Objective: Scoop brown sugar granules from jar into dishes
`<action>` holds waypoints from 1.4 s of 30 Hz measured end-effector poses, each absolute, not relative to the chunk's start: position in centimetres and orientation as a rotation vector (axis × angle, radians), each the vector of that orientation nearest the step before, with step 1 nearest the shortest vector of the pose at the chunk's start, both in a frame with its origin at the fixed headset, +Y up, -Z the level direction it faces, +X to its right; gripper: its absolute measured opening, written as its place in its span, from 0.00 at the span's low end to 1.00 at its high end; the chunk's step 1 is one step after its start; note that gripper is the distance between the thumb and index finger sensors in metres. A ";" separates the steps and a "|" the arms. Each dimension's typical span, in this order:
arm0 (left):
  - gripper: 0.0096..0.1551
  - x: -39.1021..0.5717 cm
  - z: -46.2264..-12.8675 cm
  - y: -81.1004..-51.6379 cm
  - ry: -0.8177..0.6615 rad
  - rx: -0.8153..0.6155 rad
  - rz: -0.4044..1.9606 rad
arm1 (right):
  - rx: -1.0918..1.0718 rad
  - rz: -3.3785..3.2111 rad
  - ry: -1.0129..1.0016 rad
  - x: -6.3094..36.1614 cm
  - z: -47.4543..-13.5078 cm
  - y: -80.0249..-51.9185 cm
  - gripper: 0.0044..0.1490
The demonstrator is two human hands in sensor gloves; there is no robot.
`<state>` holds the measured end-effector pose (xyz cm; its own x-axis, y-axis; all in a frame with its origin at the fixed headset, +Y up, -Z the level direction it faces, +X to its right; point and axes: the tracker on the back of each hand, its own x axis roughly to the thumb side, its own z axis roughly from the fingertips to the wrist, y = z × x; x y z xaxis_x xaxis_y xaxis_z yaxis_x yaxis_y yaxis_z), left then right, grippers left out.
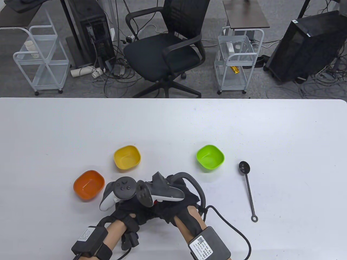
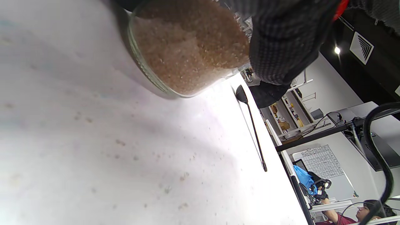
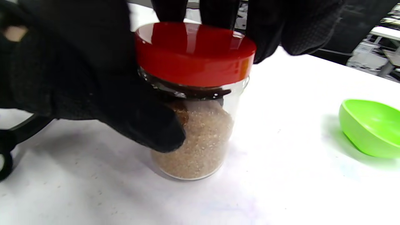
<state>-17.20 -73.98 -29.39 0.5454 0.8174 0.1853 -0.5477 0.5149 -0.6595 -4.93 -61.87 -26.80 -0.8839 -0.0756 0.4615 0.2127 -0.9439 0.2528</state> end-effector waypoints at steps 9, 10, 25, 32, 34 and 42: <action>0.71 -17.2 -29.4 -73.9 -0.521 -0.586 0.873 | -0.411 -2.977 -0.333 -4.7 -27.2 -62.2 0.56; 0.71 -17.2 -29.4 -73.9 -0.520 -0.586 0.871 | -0.408 -2.964 -0.331 -4.7 -27.2 -62.2 0.55; 0.71 -17.2 -29.4 -73.9 -0.517 -0.585 0.863 | -0.745 -3.009 -0.428 -4.1 -26.4 -62.8 0.48; 0.71 -17.2 -29.4 -73.9 -0.523 -0.593 0.866 | -0.483 -3.026 -0.108 -3.0 -25.8 -62.7 0.61; 0.71 -17.2 -29.4 -73.9 -0.522 -0.594 0.866 | -0.426 -2.994 -0.070 -3.1 -25.7 -62.6 0.60; 0.71 -17.2 -29.4 -73.9 -0.522 -0.595 0.866 | -0.589 -3.027 -0.168 -3.4 -25.7 -62.9 0.54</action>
<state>-17.24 -73.89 -29.42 0.5447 0.8189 0.1807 -0.5422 0.5084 -0.6690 -3.37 -62.92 -25.75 -0.9258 -0.0317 0.3767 0.0730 -0.9927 0.0961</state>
